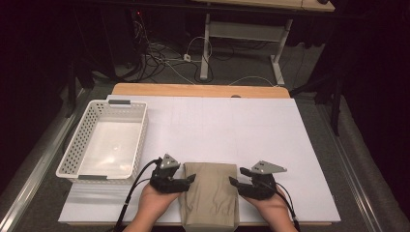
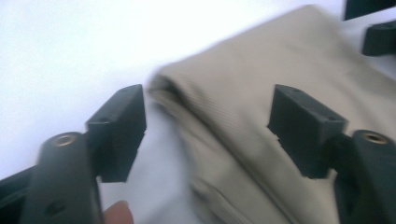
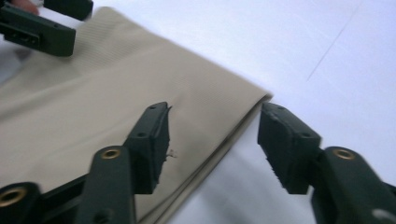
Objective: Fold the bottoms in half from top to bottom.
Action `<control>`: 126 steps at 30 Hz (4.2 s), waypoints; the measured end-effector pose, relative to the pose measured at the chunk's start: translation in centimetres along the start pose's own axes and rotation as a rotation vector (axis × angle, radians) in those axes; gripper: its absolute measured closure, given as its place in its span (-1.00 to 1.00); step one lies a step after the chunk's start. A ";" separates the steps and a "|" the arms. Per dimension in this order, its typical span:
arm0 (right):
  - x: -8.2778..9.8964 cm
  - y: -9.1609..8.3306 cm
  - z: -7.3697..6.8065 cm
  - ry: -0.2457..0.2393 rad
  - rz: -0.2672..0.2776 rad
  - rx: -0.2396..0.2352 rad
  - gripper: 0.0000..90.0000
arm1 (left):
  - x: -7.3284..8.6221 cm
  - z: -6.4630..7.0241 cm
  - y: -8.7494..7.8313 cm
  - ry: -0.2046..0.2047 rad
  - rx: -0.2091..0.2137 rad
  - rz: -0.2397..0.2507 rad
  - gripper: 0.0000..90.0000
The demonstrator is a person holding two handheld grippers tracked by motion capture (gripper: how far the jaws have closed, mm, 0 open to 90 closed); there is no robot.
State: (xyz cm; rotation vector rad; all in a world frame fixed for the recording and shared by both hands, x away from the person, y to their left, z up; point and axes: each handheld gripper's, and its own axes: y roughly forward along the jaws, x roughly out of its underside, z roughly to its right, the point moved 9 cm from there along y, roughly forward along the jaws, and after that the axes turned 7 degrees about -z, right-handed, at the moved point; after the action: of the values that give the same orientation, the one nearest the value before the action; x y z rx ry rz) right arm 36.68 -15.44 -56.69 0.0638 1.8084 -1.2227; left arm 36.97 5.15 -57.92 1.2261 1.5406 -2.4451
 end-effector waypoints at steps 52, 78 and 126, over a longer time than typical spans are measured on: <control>-8.2 -1.2 9.6 0.032 0.106 0.172 -0.05 | -7.9 -2.2 -1.6 0.130 -0.109 0.146 -0.21; 6.0 -4.1 -3.2 -0.130 -0.022 -0.025 0.58 | 5.5 9.8 -2.1 0.401 0.140 0.041 0.22; -2.3 3.2 1.7 -0.040 -0.066 -0.042 0.27 | -4.0 2.1 3.2 0.232 -0.030 -0.002 0.40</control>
State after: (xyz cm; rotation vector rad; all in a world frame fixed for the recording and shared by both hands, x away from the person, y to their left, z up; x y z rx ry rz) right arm 40.68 -14.14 -57.48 -0.0437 1.8133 -1.2231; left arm 39.73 0.33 -57.52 1.5509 1.6225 -2.3411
